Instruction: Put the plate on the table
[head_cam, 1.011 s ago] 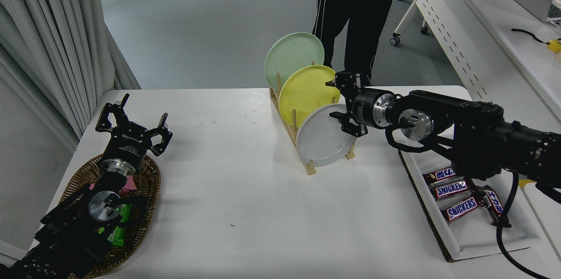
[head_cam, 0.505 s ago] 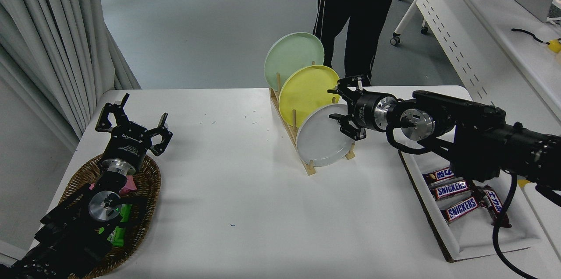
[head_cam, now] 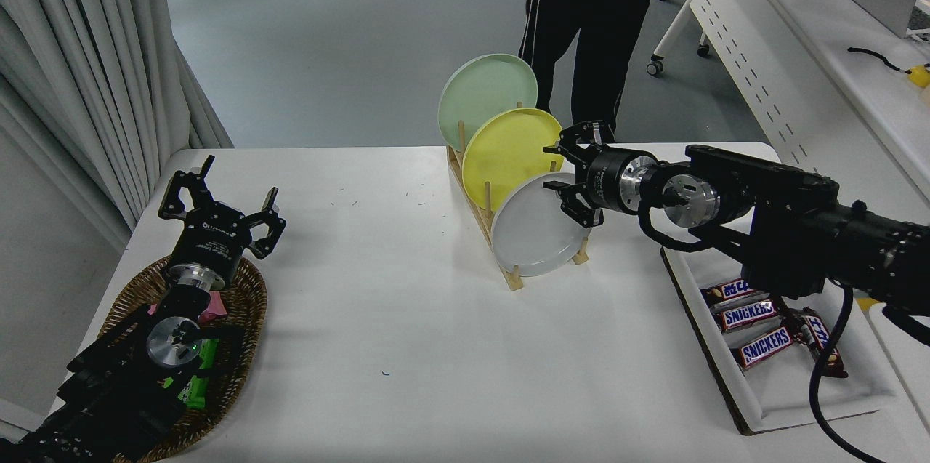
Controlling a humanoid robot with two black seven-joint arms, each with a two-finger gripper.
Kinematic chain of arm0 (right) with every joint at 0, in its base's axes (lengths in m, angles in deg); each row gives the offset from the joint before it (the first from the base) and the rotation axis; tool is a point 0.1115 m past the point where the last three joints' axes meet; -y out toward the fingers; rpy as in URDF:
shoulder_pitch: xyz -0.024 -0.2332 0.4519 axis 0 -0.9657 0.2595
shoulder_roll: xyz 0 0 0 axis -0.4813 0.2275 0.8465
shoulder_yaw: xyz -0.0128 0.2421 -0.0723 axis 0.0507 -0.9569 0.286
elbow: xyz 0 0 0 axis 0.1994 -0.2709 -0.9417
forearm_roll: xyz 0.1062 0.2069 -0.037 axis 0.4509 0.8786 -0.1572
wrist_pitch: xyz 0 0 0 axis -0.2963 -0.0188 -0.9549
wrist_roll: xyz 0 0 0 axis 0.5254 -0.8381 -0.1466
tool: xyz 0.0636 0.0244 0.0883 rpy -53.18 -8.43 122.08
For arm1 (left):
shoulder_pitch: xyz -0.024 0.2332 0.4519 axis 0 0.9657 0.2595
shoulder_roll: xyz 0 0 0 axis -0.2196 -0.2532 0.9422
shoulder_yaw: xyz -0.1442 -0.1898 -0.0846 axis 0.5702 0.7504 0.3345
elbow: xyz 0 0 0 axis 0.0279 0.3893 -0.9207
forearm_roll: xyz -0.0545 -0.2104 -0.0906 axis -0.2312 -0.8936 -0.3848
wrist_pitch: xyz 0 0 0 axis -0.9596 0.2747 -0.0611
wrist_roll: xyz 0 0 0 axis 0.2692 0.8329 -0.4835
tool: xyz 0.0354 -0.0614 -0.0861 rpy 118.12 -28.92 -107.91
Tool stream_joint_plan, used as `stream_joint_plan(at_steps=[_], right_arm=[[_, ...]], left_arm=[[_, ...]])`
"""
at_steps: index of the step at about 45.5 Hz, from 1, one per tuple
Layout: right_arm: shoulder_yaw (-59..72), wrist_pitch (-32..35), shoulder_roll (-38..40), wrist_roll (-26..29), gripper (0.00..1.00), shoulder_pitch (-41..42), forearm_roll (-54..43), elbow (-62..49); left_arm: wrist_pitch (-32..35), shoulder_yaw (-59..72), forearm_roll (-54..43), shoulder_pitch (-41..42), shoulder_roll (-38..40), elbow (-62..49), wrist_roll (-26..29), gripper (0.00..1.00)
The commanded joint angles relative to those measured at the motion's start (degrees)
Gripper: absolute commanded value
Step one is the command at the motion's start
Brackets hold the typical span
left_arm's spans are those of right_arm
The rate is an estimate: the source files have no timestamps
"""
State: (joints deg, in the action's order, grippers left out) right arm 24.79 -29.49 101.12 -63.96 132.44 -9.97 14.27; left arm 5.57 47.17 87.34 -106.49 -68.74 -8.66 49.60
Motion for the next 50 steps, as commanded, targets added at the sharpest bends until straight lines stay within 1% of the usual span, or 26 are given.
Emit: stream_joint_plan(at_steps=[1,8,16,21,25,31,45,50], right_arm=[[-0.2,0.0,-0.1,0.1,0.43,-0.1,-0.2,-0.2],[-0.1,0.0,-0.2,0.1,0.39,-0.2,-0.4,-0.4],[0.1,0.1,-0.9,0.1,0.37,-0.2,-0.4,-1.7],[0.2,0.1,-1.4,0.6,0.31,-0.2,-0.4,-2.2],[0.1,0.1,-1.4,1.0,0.29,-0.2,-0.4,-2.5],[0.0,0.1,-1.6,1.5,0.24,-0.2,-0.3,-2.7],[0.0,0.1,-1.7,2.5,0.23,-0.2,-0.3,-2.9],[0.0,0.1,-1.7,3.0,0.18,-0.2,-0.3,-2.9]], left_arm=[[0.0,0.0,0.0,0.0,0.0,0.0,0.0,1.00],[0.0,0.0,0.0,0.0,0.0,0.0,0.0,1.00],[0.0,0.0,0.0,0.0,0.0,0.0,0.0,1.00],[0.0,0.0,0.0,0.0,0.0,0.0,0.0,1.00],[0.0,0.0,0.0,0.0,0.0,0.0,0.0,1.00],[0.0,0.0,0.0,0.0,0.0,0.0,0.0,1.00],[0.0,0.0,0.0,0.0,0.0,0.0,0.0,1.00],[0.0,0.0,0.0,0.0,0.0,0.0,0.0,1.00]])
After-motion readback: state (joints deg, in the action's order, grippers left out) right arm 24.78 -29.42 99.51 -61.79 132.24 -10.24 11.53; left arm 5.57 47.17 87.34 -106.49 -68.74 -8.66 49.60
